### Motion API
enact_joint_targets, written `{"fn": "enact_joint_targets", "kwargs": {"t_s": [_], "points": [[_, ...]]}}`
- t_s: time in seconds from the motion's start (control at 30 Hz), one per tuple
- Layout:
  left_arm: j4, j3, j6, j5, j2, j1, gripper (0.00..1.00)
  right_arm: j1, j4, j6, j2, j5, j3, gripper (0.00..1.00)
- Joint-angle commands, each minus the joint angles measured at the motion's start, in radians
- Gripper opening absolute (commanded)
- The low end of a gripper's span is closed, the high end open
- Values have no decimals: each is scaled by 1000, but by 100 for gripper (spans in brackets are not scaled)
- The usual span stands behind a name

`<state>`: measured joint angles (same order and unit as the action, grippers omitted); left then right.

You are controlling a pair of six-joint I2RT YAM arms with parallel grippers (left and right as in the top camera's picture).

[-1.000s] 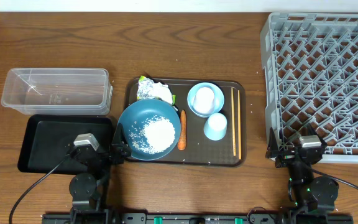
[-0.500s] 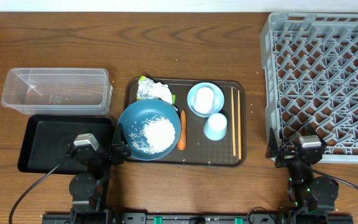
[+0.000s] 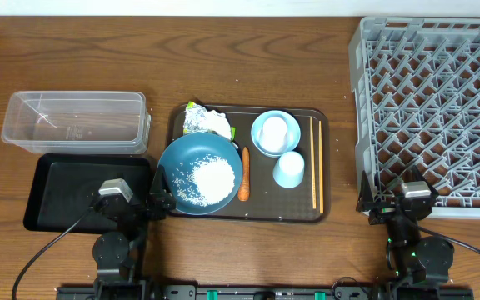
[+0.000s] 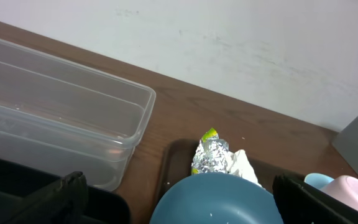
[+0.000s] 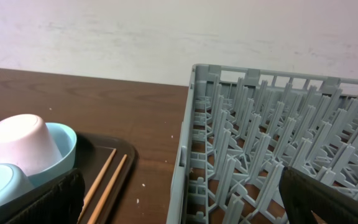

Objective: Sort waste into correct bins and load items into the dishwasher rack

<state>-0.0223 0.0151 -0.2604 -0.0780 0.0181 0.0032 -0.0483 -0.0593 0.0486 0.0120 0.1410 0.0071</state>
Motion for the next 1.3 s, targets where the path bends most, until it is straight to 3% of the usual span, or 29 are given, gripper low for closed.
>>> {"fn": "enact_joint_targets", "kwargs": {"t_s": [0.0,0.37,0.57,0.67,0.77,0.93,1.1,1.27], "points": [[-42,-11,16,-11,5,-5,98,-5,-4,13,-3,-2,-2,99],[-41,-11,-23,-37,5,-5,98,-5,-4,13,-3,-2,-2,99],[-21,-10,-318,-280,5,-5,98,-5,-4,13,-3,-2,-2,99],[29,-10,-373,-503,5,-5,98,-5,-4,13,-3,-2,-2,99],[86,1,-374,-645,5,-5,98,-5,-4,13,-3,-2,-2,99],[33,71,-373,-681,6,-5,98,-5,-4,13,-3,-2,-2,99],[-217,203,-307,-621,37,-5,98,-5,-4,13,-3,-2,-2,99],[-427,384,-136,-595,164,-5,98,-5,-4,13,-3,-2,-2,99]]}}
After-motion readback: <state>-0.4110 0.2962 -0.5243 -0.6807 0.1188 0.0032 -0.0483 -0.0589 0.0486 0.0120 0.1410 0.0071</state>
